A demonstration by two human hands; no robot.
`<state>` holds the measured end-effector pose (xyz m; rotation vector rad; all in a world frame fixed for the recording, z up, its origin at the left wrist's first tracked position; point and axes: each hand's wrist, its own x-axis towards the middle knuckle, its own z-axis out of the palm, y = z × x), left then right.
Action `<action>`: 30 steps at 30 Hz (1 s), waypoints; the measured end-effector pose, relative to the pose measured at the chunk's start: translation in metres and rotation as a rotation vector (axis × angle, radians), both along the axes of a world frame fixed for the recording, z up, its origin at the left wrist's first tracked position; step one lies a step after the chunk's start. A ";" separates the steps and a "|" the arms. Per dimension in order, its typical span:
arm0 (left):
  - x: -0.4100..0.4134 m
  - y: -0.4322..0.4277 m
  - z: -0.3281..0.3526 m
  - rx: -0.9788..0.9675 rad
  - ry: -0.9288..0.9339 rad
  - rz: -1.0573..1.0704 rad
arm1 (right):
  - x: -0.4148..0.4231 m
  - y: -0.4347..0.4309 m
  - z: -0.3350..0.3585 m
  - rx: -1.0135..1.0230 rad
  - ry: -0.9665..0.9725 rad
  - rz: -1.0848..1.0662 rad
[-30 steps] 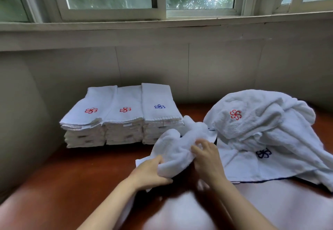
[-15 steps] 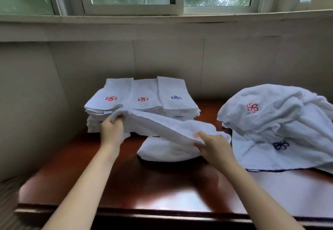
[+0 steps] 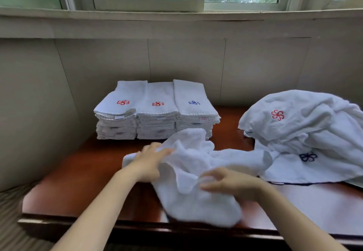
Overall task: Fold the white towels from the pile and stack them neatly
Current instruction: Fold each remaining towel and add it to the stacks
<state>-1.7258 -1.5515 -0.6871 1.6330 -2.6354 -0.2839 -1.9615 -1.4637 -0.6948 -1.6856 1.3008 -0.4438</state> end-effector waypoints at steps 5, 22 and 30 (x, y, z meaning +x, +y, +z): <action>-0.005 0.006 -0.007 -0.005 0.185 -0.085 | 0.019 0.010 0.001 0.239 -0.088 0.379; 0.021 0.002 -0.022 0.001 -0.146 0.102 | -0.053 -0.003 -0.005 -0.365 0.451 -0.222; 0.018 0.000 -0.025 -0.282 -0.295 0.355 | -0.016 0.001 -0.019 -0.614 0.408 -0.395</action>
